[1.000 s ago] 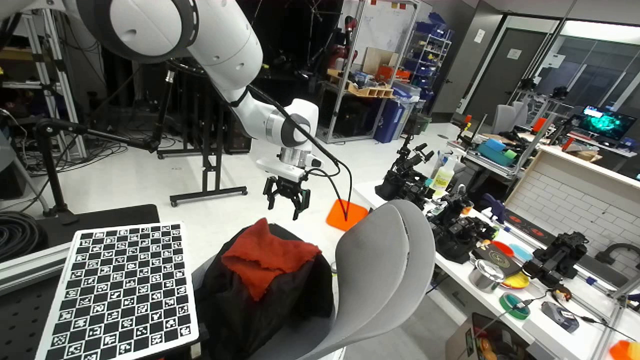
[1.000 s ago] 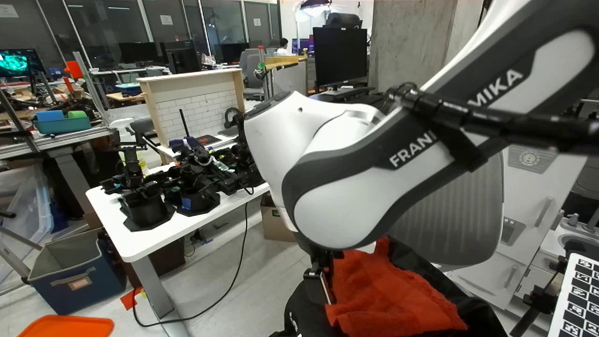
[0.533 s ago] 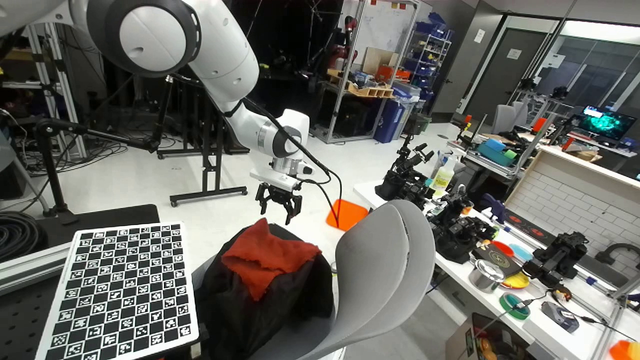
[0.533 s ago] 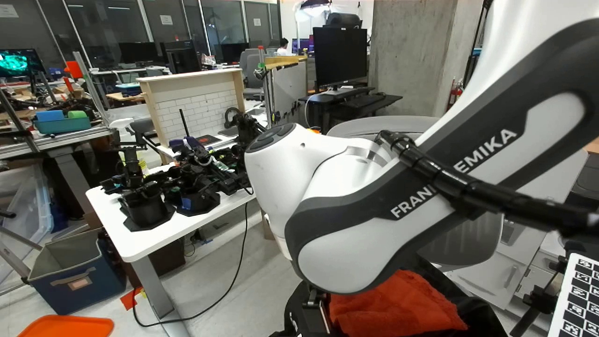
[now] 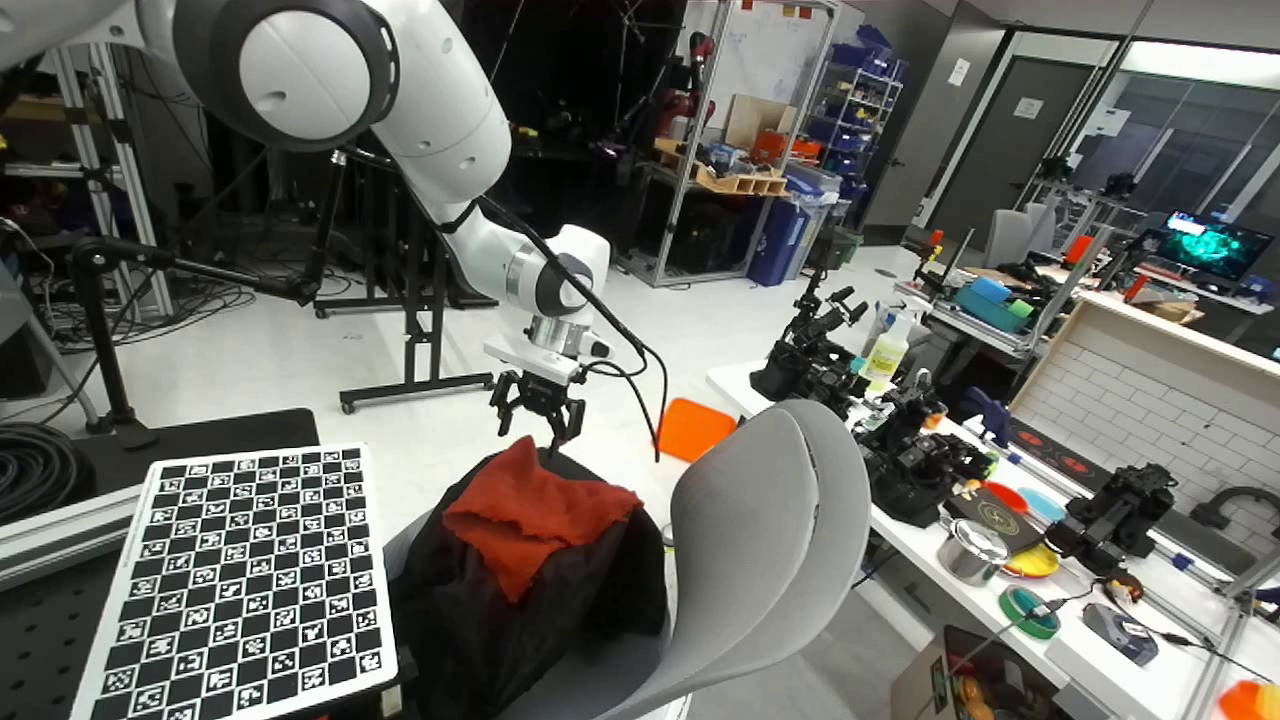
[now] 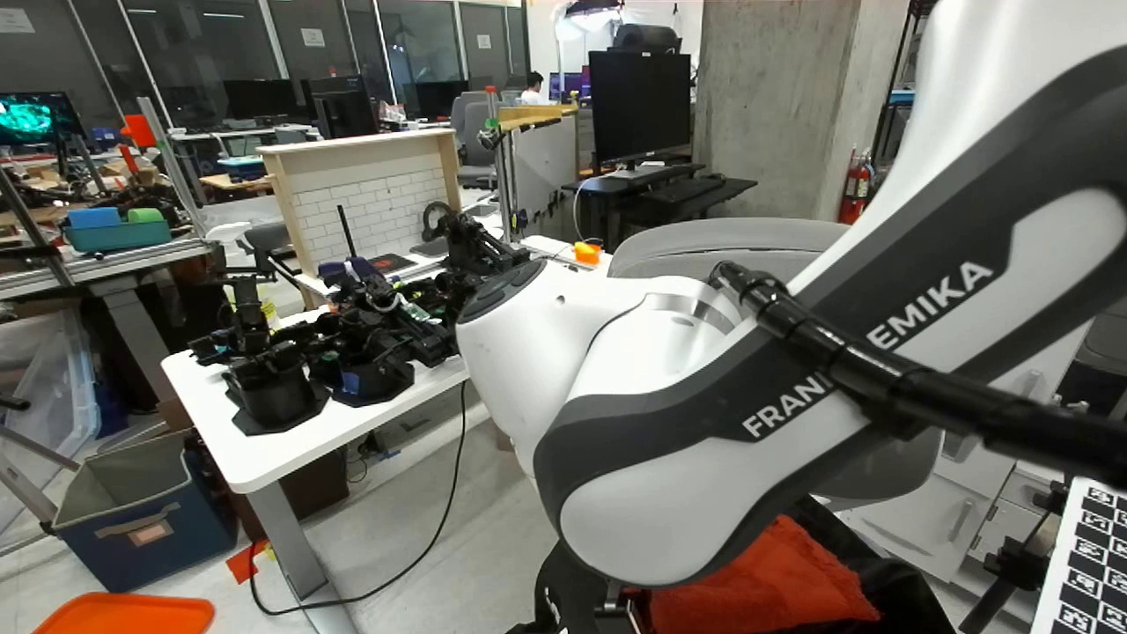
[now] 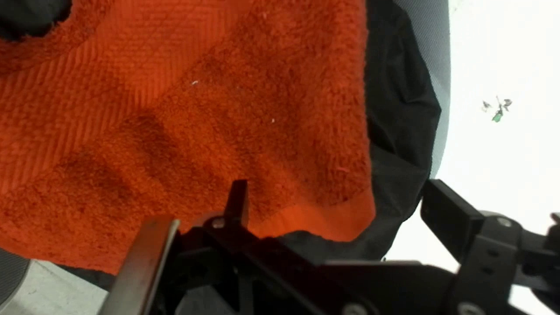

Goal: Lift the towel and bag from the seat and put them on the head seat

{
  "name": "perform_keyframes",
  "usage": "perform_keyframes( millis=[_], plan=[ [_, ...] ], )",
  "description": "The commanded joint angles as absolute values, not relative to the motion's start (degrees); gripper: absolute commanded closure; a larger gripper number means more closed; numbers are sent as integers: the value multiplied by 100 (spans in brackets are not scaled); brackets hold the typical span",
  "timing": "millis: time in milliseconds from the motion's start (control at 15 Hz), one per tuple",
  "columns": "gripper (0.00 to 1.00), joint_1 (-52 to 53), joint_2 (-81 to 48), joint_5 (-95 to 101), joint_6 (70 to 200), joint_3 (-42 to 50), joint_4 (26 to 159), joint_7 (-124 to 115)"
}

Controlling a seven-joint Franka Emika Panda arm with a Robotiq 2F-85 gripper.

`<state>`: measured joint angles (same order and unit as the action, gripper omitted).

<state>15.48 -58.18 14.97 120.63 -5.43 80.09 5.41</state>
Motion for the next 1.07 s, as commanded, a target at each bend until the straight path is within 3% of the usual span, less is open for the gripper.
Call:
perform_keyframes(
  millis=[0,67,667,733,1000],
  plan=[
    [8,1563,-5762,1348,11673,-544,7986,490],
    [26,1554,-5814,1330,11608,-534,7940,492],
    [95,1439,-6129,1347,11493,-380,7774,411],
    [100,1437,-6127,1350,11489,-376,7769,407],
    [99,1408,-6002,1335,11390,-376,7658,436]
  ],
)
